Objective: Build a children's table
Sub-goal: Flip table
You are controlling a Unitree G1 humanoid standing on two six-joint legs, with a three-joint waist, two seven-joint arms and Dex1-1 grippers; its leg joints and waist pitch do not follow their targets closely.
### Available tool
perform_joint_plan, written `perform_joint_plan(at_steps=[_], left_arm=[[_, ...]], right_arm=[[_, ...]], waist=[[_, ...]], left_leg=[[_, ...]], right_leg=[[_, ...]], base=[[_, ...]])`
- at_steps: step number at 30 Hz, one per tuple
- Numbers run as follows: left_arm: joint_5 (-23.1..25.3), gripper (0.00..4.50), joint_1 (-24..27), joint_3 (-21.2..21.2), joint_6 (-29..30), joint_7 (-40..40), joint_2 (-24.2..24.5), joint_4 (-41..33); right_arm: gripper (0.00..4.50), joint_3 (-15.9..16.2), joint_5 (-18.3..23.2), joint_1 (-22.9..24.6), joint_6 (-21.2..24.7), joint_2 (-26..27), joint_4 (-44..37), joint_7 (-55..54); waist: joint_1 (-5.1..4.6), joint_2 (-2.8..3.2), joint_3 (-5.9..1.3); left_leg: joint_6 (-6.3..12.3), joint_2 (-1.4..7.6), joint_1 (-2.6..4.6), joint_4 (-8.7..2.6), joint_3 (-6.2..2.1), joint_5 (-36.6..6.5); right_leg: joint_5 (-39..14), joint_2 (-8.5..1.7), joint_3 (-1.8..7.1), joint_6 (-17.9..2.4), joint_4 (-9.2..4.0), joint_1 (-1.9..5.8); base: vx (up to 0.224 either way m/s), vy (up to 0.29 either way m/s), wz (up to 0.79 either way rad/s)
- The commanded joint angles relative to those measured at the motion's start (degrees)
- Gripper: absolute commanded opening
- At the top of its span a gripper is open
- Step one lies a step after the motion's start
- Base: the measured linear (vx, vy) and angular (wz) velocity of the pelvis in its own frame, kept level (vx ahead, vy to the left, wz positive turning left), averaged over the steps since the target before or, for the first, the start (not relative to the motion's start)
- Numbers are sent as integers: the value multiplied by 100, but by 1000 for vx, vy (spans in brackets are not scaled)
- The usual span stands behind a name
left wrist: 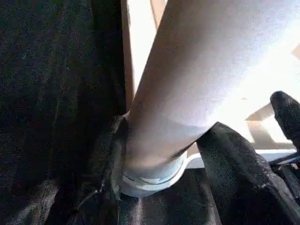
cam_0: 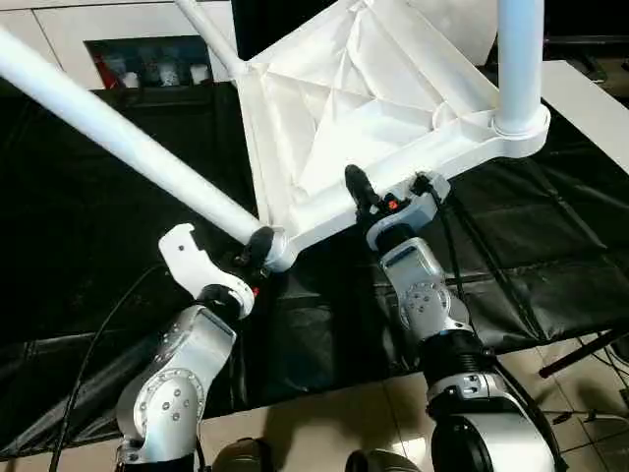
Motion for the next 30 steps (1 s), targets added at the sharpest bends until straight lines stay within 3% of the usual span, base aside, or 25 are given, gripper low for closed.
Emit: perform_joint_plan(at_steps=[1, 3, 6, 8, 10, 11, 14, 18, 22, 23, 24, 27, 30], left_arm=[[193, 212, 81, -393, 168, -125, -278, 408], [194, 212, 99, -431, 177, -252, -175, 358], [333, 281, 163, -572, 181, -517, 117, 177], [470, 281, 227, -671, 139, -705, 319, 71], [543, 281, 293, -689, 77, -830, 386, -5], [540, 291, 322, -687, 67, -897, 391, -36], [507, 307, 592, -685, 86, -1248, 666, -348], [873, 344, 1053, -742, -179, -1814, 1358, -739], [1403, 349, 1293, -971, -565, -2382, 2096, -1235], [1534, 349, 1290, -999, -585, -2631, 2437, -1584], [1470, 349, 1170, -872, -488, -2793, 2657, -1971], [1309, 349, 947, -713, -343, -2958, 2908, -2384], [1185, 349, 599, -572, -243, -3000, 3108, -2624]], right_arm=[[229, 114, -220, -515, -110, 669, -272, -84], [223, 132, -223, -481, -107, 612, -366, -149], [219, 150, -289, -387, -114, 416, -613, -344], [217, 164, -394, -333, -155, 284, -776, -490], [216, 159, -452, -303, -179, 210, -881, -593], [216, 156, -456, -291, -175, 193, -915, -620], [215, 176, -619, -227, -163, -27, -1142, -753], [215, 281, -923, -49, -62, -372, -1578, -889], [214, 452, -1190, 146, 167, -660, -2057, -935], [213, 474, -1192, 221, 336, -783, -2312, -971], [212, 480, -1232, 288, 540, -911, -2557, -1047], [210, 518, -1353, 385, 780, -1080, -2848, -1130], [208, 514, -1398, 477, 1016, -1205, -3147, -1219]], waist=[[-32, -43, -303], [-33, -45, -299], [-28, -37, -325], [-29, -38, -402], [-22, -27, -473], [-16, -24, -476], [-19, -43, -461], [-19, -34, -436], [16, -18, -437], [17, -40, -428], [28, -22, -435], [26, -39, -428], [30, -59, -420]], left_leg=[[170, 640, 115, -479, -222, -1020], [166, 636, 108, -479, -214, -1024], [160, 640, 110, -467, -218, -904], [316, 619, 107, -397, -208, -324], [696, 586, 96, -289, -187, 490], [870, 593, 79, -263, -184, 677], [997, 618, 48, -263, -179, 589], [826, 618, 73, -291, -167, 226], [560, 642, 141, -318, -172, 150], [535, 638, 144, -325, -171, 130], [376, 622, 153, -332, -160, 61], [161, 596, 147, -346, -147, -97], [-7, 568, 123, -347, -129, -398]], right_leg=[[-1067, -583, 393, -1030, -448, 148], [-1081, -588, 396, -1030, -451, 147], [-901, -584, 390, -1033, -423, 158], [-112, -562, 374, -1090, -322, 173], [1058, -532, 348, -1254, -191, 163], [1332, -542, 339, -1357, -161, 159], [1135, -552, 311, -1440, -161, 174], [443, -517, 309, -1269, -210, 159], [311, -469, 304, -1074, -190, 125], [277, -458, 302, -1031, -207, 120], [249, -468, 304, -991, -189, 126], [188, -464, 308, -965, -194, 132], [-197, -499, 338, -892, -235, 138]], base=[[0, 0, 0], [0, 0, 0], [0, 0, 0], [0, 0, 0], [0, 0, 0], [0, 0, 0], [0, 0, 0], [0, 0, 0], [0, 0, 0], [0, 0, 0], [0, 0, 0], [0, 0, 0], [0, 0, 0]])
